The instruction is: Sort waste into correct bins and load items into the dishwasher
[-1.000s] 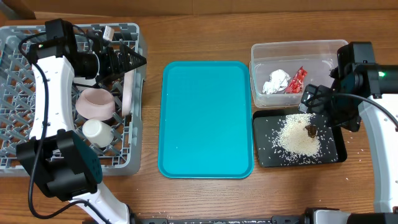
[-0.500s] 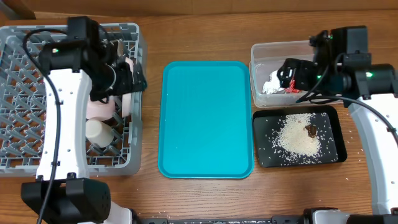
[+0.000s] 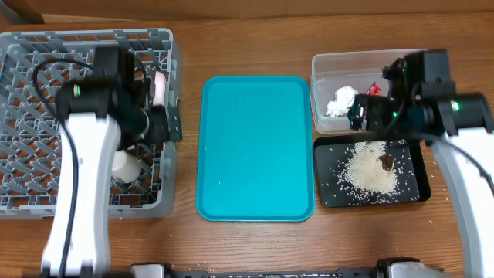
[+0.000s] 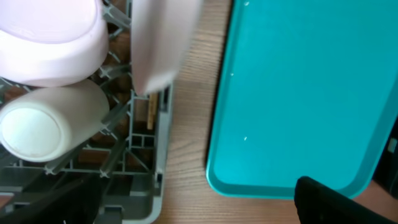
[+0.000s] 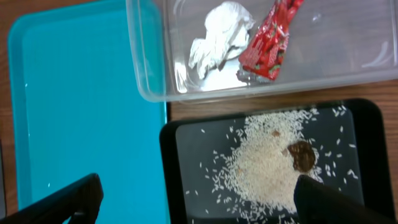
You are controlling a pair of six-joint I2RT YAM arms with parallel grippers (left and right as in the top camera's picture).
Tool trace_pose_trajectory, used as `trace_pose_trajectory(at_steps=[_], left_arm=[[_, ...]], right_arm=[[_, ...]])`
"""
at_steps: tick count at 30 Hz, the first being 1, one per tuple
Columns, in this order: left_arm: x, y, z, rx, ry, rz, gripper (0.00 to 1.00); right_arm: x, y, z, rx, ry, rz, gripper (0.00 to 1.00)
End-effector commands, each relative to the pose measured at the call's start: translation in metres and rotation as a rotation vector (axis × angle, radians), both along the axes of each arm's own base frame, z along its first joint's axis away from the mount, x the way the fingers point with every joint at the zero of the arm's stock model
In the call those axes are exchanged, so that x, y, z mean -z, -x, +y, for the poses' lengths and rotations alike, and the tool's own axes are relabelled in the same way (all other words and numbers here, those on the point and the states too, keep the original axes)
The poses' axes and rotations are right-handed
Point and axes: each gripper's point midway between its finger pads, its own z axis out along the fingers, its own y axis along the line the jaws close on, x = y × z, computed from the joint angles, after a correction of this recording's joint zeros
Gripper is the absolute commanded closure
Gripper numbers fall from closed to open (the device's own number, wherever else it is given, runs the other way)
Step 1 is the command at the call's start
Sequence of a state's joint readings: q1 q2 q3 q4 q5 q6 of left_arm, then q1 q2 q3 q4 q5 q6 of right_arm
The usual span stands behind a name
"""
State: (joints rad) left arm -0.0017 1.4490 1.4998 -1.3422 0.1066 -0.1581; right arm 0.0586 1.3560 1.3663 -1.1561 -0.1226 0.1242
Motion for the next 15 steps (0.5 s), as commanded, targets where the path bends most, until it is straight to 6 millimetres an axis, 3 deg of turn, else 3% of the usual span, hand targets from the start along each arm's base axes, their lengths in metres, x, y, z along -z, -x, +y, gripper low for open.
trace_pose_trajectory(at_steps=[1,7,11,15], left_arm=[[-0.022,0.027,-0.008,0.034,-0.006,-0.196,0.0],[-0.044,0.067,-0.01,0.023,0.022,-0.532,0.0],[-0.057,0.094,-0.008,0.022,0.019,-0.642,0.0],[-0.061,0.109,-0.007,0.021,0.02,-0.672,0.0]], right_arm=[[-0.026,0.024,-0.006,0.017,0.004,-0.153,0.0],[-0.048,0.074,-0.015,0.044,0.022,-0.37,0.0],[-0.059,0.101,-0.013,0.033,0.003,-0.422,0.0],[-0.062,0.112,-0.014,0.033,0.002,-0.437,0.0]])
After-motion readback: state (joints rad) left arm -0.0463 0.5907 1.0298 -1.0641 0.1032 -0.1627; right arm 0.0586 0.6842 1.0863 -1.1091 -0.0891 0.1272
